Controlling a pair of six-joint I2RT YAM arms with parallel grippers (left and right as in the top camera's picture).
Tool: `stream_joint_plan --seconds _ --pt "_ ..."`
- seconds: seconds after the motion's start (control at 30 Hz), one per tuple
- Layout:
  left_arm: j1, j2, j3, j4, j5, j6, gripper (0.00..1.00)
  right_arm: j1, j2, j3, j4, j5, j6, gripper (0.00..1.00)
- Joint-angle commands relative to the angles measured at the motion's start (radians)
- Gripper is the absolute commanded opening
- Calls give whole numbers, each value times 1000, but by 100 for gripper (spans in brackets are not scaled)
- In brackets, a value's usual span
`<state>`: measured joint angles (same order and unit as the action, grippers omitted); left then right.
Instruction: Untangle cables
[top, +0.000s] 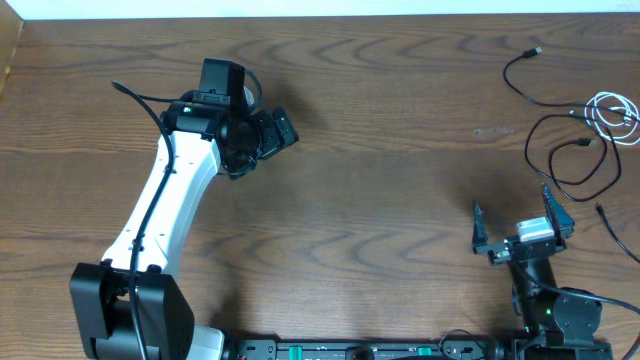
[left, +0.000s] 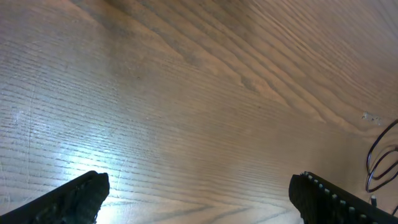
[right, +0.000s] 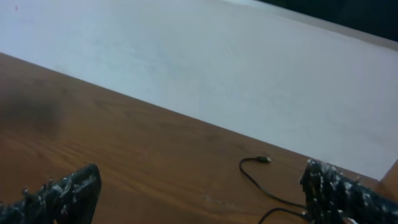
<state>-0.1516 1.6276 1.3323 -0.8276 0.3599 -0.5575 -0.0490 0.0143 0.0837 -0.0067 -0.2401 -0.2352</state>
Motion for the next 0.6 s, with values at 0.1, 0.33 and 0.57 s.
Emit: stream_joint_plan --seconds 0.1,0.33,0.57 --pt "2 5 12 -2 -14 -5 98 3 -9 -79 45 -48 -5 99" --pt "2 5 12 -2 -14 -5 98 3 -9 -79 13 -28 -6 99" --pt "2 5 12 -2 -14 -5 98 3 -6 -78 -54 66 -5 99"
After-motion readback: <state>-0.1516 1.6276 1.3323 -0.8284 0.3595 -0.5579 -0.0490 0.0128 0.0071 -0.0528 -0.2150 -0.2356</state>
